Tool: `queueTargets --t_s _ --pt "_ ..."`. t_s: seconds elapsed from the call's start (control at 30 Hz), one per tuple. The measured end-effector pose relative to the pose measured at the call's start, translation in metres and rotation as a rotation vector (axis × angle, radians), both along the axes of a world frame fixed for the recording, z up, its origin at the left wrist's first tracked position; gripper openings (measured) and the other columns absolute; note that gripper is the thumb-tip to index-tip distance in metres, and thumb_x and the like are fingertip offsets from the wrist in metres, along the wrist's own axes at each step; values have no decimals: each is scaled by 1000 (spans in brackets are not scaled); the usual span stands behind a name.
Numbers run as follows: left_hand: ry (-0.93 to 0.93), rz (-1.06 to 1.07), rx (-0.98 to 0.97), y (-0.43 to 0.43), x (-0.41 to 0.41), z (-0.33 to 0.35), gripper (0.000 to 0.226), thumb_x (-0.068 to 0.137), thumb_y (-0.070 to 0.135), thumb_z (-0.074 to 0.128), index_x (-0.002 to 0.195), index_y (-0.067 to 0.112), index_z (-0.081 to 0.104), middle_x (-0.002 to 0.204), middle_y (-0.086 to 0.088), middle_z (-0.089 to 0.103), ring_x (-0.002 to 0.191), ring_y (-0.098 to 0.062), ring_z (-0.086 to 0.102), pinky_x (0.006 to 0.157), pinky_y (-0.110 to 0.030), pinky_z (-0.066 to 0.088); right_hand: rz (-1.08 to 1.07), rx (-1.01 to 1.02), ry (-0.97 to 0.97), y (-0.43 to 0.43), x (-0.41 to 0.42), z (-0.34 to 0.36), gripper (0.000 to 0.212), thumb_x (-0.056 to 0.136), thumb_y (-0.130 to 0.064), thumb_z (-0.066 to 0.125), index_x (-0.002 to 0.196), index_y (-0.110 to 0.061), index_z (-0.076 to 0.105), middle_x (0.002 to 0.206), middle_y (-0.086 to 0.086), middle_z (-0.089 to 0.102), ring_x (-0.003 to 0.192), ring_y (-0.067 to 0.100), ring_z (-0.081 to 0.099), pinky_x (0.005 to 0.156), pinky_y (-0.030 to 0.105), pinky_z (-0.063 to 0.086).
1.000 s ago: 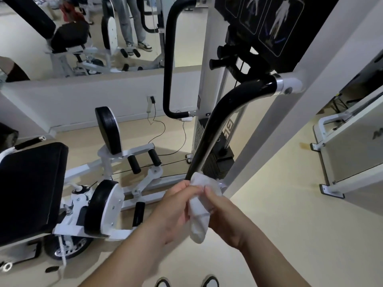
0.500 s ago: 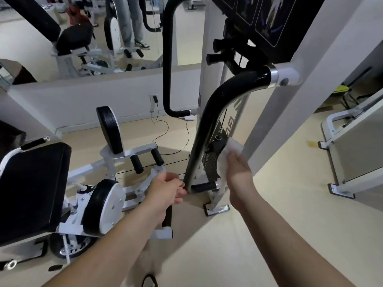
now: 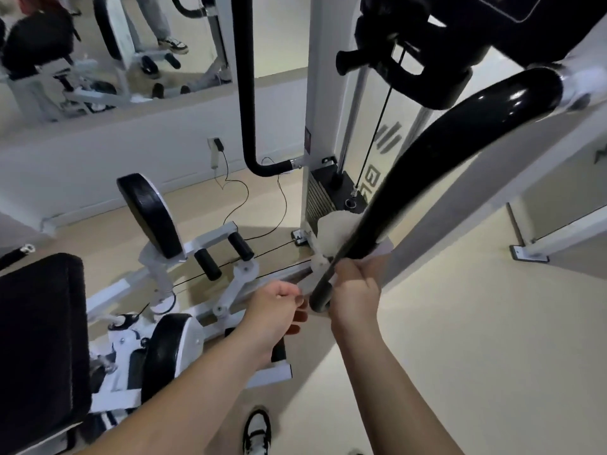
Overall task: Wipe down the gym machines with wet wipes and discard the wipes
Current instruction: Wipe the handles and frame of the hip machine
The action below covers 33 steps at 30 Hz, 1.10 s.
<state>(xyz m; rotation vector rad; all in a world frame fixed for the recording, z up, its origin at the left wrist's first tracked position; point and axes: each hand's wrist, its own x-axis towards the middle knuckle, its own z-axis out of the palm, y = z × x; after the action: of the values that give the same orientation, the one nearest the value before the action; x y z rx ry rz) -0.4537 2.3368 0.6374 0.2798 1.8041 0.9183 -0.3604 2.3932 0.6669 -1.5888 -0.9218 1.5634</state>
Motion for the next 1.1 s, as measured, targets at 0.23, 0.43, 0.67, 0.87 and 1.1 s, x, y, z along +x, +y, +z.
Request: queueTargets --t_s 0.23,0.43,0.67,0.87,1.1 --pt "22 -132 -17 6 -17 -12 13 101 13 56 105 17 68 98 -6 75 90 -22 73 85 -40 62 35 140 -32 -2 0 -10 30 66 -23 59 95 -21 61 78 -8 61 82 20 58 76 45 52" --pt "25 -235 -1 7 -10 -6 13 101 13 56 104 17 69 92 -3 76 91 -24 74 84 -40 62 111 207 -119 1 22 7 30 88 -21 47 111 -25 65 100 -3 67 100 18 62 75 33 50" --pt "1 -249 29 10 -4 -11 13 103 14 55 104 13 68 90 -8 76 77 -19 72 82 -46 60 131 341 -365 1 0 -56 34 81 -15 38 108 -6 58 81 6 58 73 23 60 62 34 47" --pt "17 -241 1 -4 -13 -19 10 100 18 59 100 18 69 93 -6 76 88 -25 74 84 -48 61 462 150 -310 3 15 -112 43 91 -1 53 131 -18 53 110 8 65 107 25 63 85 29 55" --pt "20 -201 -29 -3 -17 -21 16 99 10 56 106 20 65 100 -5 74 92 -23 73 88 -46 61 59 287 -208 0 5 -54 37 88 -15 46 125 -14 46 94 16 57 74 16 53 62 31 47"
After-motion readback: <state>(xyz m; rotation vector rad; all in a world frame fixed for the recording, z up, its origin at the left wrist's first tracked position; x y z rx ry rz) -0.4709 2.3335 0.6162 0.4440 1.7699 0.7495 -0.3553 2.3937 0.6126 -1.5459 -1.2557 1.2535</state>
